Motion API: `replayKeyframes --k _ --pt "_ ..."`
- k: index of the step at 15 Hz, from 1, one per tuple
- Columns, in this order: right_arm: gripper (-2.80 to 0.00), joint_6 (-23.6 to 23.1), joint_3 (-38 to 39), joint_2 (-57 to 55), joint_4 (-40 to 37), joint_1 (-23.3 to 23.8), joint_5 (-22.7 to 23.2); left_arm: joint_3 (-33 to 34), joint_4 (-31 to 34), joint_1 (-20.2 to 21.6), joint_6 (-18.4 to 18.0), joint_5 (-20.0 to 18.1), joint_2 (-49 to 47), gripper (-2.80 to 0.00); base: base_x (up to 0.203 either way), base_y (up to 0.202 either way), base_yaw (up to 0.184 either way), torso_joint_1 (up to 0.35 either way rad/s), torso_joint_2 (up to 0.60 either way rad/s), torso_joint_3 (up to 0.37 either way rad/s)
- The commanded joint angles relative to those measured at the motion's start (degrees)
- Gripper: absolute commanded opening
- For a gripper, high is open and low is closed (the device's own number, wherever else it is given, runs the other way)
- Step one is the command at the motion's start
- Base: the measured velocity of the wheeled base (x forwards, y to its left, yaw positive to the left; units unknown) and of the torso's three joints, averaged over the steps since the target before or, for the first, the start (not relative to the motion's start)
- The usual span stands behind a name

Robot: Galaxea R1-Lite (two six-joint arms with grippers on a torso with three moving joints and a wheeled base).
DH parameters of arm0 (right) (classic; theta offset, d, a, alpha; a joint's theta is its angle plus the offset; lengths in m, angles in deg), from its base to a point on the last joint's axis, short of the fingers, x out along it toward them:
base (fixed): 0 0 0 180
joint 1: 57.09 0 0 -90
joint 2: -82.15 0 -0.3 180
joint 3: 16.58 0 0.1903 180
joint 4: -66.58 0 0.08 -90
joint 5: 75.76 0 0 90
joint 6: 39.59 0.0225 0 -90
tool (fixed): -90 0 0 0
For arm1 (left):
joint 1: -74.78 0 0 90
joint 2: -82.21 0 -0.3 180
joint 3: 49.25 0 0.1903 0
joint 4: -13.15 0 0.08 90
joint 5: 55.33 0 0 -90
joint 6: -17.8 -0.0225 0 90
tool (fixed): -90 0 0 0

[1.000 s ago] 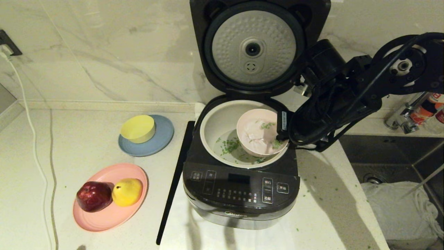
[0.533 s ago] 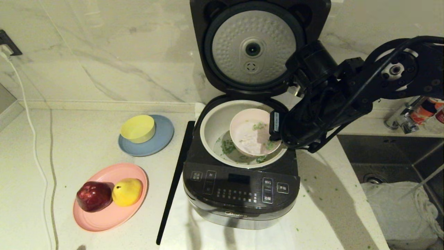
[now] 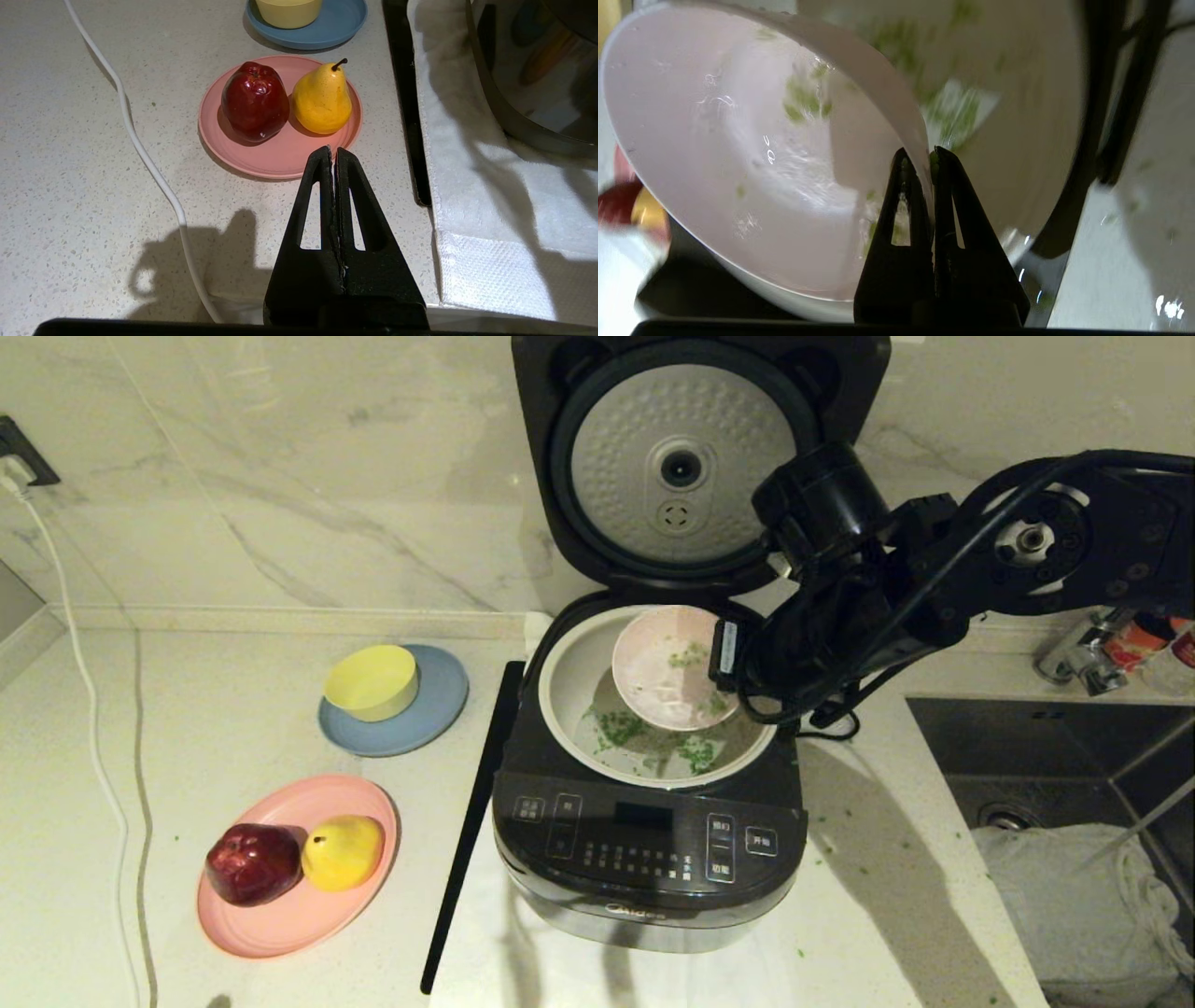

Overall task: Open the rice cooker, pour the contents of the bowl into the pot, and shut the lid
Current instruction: Pour the water from the bowl into the rice cooker

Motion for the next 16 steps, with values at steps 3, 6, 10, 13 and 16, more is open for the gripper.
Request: replayKeyframes --k 3,6,10,13,16 --pt "-2.8 -0.08 0.12 -0.51 2.67 -0.15 -6.75 0.53 -0.04 0.06 0.0 0.0 0.01 -2.8 0.0 0.0 0.0 0.0 0.0 0.0" --pt "-2.8 -0.5 0.31 -0.52 5.23 -0.65 -11.87 0.53 -0.04 0.06 0.0 0.0 0.01 -2.8 0.0 0.0 0.0 0.0 0.0 0.0" --pt "-2.8 -3.39 3.4 -0.93 14.29 -1.3 -19.19 0.53 -0.04 0.02 0.0 0.0 0.01 -2.8 0.0 0.0 0.0 0.0 0.0 0.0" --pt "-2.8 -7.38 9.67 -0.59 26.03 -1.31 -21.52 0.53 -0.04 -0.02 0.0 0.0 0.01 -2.8 0.0 0.0 0.0 0.0 0.0 0.0" --pt "-2.8 -13.94 17.88 -0.23 42.92 -1.32 -24.03 0.53 -0.04 -0.02 0.0 0.0 0.01 -2.8 0.0 0.0 0.0 0.0 0.0 0.0"
